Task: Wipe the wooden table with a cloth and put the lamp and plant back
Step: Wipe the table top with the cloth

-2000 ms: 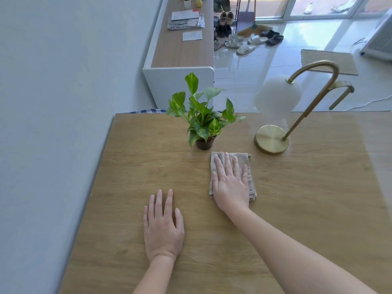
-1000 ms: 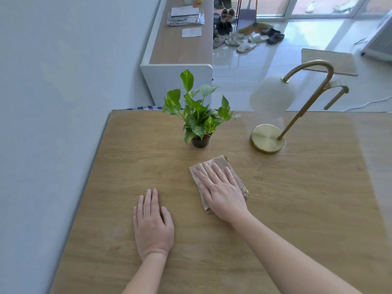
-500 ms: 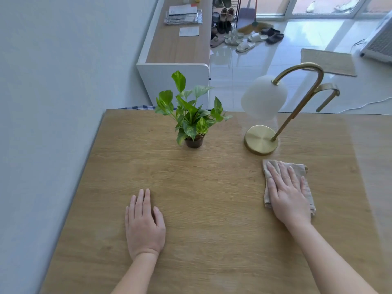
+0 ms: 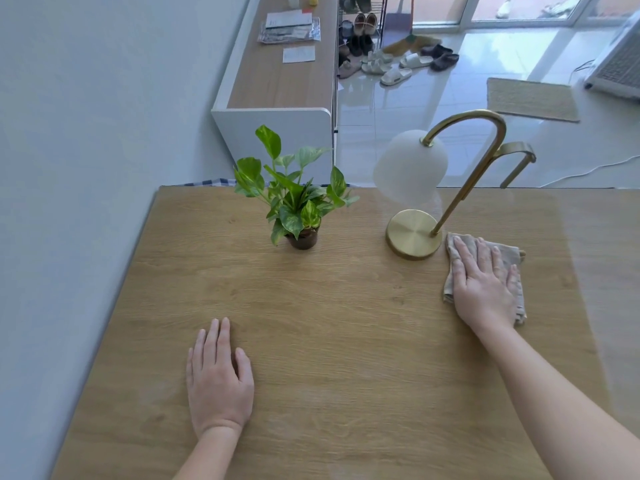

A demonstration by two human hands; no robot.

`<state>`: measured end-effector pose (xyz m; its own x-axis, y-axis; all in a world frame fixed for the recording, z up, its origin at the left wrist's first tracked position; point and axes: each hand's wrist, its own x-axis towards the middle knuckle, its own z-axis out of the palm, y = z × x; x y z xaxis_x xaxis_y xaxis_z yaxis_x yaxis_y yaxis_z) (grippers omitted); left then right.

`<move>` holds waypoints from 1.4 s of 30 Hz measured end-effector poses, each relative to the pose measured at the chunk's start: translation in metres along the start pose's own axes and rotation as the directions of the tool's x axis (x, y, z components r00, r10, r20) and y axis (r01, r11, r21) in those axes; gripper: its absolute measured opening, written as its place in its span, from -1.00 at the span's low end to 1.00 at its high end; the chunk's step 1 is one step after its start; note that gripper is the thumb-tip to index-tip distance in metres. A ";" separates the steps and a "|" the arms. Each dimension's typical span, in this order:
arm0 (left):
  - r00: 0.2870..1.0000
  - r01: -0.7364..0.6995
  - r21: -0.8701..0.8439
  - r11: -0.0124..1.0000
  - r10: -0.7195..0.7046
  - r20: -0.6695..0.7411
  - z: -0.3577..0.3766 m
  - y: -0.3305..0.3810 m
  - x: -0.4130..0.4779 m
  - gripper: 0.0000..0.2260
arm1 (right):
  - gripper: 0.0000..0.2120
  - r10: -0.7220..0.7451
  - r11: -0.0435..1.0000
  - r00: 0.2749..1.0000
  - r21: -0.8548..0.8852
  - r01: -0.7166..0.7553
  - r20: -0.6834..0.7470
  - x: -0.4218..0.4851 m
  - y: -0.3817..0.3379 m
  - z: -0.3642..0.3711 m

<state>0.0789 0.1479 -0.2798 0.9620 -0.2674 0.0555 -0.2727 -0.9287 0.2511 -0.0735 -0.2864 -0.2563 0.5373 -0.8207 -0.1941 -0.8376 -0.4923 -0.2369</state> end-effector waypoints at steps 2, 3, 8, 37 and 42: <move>1.000 -0.002 -0.002 1.000 0.002 -0.009 0.001 0.000 0.000 -0.44 | -0.50 0.004 1.000 1.000 -0.001 -0.004 -0.001 0.003 -0.001 0.000; 1.000 -0.002 -0.003 1.000 0.002 -0.012 0.001 0.000 0.000 -0.44 | -0.50 0.006 1.000 1.000 -0.003 -0.006 -0.001 0.003 -0.001 0.000; 1.000 -0.003 -0.002 1.000 0.003 -0.009 -0.001 0.003 0.000 -0.43 | -0.49 0.007 1.000 1.000 -0.007 -0.007 0.015 0.005 0.000 -0.001; 0.967 -0.139 -0.235 0.962 0.183 0.177 -0.020 -0.038 -0.009 -0.47 | -0.40 -0.161 0.985 0.977 -0.036 0.167 0.138 -0.289 -0.193 0.113; 0.950 -0.250 -0.140 0.958 0.271 0.158 -0.038 -0.097 -0.026 -0.48 | -0.42 -0.349 0.934 0.917 -0.004 0.356 0.193 -0.342 -0.205 0.122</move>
<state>0.0811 0.2546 -0.2690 0.8370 -0.5463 -0.0315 -0.5000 -0.7869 0.3617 -0.0735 0.1310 -0.2575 0.8041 -0.5248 -0.2792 -0.5915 -0.7535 -0.2872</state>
